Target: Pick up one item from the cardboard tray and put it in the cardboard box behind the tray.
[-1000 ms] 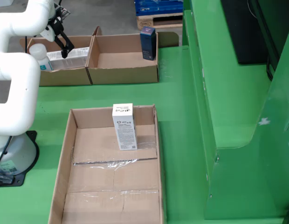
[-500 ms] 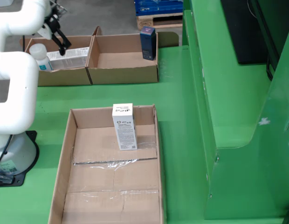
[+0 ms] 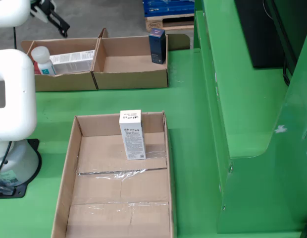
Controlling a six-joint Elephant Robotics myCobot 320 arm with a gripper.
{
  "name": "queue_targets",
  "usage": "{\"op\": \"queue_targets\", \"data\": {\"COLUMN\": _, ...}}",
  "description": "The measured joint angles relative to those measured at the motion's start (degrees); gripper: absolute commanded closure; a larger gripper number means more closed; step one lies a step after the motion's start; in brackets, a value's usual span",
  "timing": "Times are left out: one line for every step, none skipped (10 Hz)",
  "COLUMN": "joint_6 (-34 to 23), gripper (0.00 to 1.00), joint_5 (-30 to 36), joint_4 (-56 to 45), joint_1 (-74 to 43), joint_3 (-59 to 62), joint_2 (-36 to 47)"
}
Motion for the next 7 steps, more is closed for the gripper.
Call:
{"op": "queue_targets", "data": {"joint_6": 0.97, "gripper": 0.0, "joint_5": -2.2, "joint_4": 0.0, "joint_1": 0.26, "joint_3": 0.09, "joint_2": 2.03}}
{"op": "queue_targets", "data": {"joint_6": 2.37, "gripper": 0.0, "joint_5": -5.45, "joint_4": -0.62, "joint_1": 0.7, "joint_3": 0.0, "joint_2": 3.52}}
{"op": "queue_targets", "data": {"joint_6": 2.9, "gripper": 0.0, "joint_5": -7.83, "joint_4": -1.67, "joint_1": 0.7, "joint_3": 0.0, "joint_2": 5.63}}
{"op": "queue_targets", "data": {"joint_6": 3.08, "gripper": 0.0, "joint_5": -10.2, "joint_4": -2.28, "joint_1": 0.61, "joint_3": 0.18, "joint_2": 6.16}}
{"op": "queue_targets", "data": {"joint_6": 4.22, "gripper": 0.0, "joint_5": -10.9, "joint_4": -4.57, "joint_1": -0.53, "joint_3": 0.09, "joint_2": 7.74}}
{"op": "queue_targets", "data": {"joint_6": 4.92, "gripper": 0.0, "joint_5": -10.82, "joint_4": -6.77, "joint_1": -1.67, "joint_3": 0.18, "joint_2": 10.81}}
{"op": "queue_targets", "data": {"joint_6": 6.15, "gripper": 0.0, "joint_5": -10.73, "joint_4": -9.23, "joint_1": -2.64, "joint_3": 0.18, "joint_2": 12.57}}
